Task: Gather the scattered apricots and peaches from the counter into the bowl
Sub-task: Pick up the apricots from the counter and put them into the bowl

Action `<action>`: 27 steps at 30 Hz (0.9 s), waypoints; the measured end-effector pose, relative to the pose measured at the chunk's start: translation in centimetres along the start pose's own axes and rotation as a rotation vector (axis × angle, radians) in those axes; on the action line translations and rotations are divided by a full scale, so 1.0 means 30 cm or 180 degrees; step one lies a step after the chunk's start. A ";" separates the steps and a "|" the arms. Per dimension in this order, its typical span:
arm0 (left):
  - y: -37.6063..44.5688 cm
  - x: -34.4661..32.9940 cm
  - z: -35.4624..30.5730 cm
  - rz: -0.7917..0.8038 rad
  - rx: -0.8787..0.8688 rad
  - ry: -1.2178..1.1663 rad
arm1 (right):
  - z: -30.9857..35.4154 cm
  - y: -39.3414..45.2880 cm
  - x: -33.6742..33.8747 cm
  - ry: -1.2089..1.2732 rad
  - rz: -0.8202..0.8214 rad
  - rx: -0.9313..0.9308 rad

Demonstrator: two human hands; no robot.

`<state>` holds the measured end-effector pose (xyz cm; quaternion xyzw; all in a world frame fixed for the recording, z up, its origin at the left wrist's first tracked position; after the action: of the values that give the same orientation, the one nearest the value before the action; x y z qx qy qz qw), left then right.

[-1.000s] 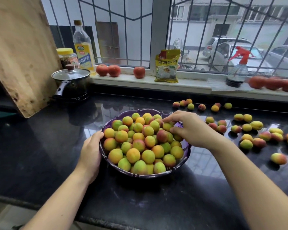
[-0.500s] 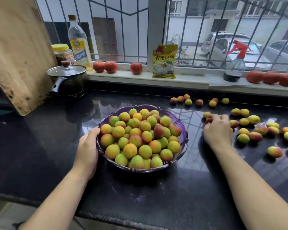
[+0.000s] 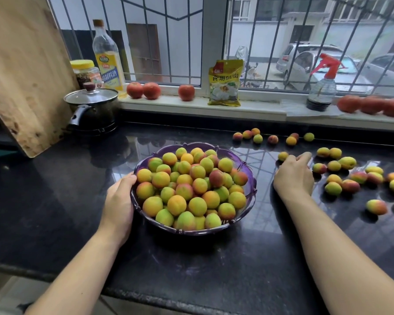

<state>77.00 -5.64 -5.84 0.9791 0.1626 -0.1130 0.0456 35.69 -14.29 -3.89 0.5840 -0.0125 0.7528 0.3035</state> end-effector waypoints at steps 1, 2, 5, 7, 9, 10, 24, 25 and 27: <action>0.000 0.001 0.001 0.0002 0.0002 -0.0002 | -0.003 -0.002 0.001 0.0010 -0.0013 -0.0012; 0.000 0.003 0.002 0.0003 0.0004 -0.0006 | -0.004 -0.003 0.002 0.0022 -0.0026 0.0018; 0.000 0.002 0.002 0.0014 0.0023 -0.0004 | -0.004 -0.012 0.007 0.0113 -0.0049 0.0150; 0.001 0.002 0.003 -0.0007 0.0037 -0.0023 | -0.007 -0.016 0.014 0.0223 -0.0067 0.0135; 0.002 0.002 0.003 -0.0013 0.0045 -0.0038 | -0.009 -0.017 0.015 0.0292 -0.0011 0.0101; 0.000 0.002 0.002 -0.0008 0.0042 -0.0037 | -0.011 -0.018 0.014 0.0298 0.0049 0.0079; 0.007 0.009 0.009 -0.0004 0.0030 0.0011 | 0.141 -0.129 0.239 0.3202 0.1278 0.0954; 0.008 0.010 0.008 -0.0001 0.0023 0.0016 | 0.177 -0.164 0.270 0.3256 0.1494 0.1207; 0.008 0.007 0.006 0.0011 0.0014 0.0025 | 0.239 -0.233 0.301 0.3105 0.1850 0.1651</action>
<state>77.24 -5.81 -6.04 0.9799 0.1609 -0.1095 0.0430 44.03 -7.28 4.05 0.2005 0.1523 0.9631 -0.0947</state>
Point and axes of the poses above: each hand's wrist, its own y-axis towards the middle knuckle, its own x-axis out of the back of the hand, z = x × y, the point moved 8 cm from there along y, towards the middle knuckle
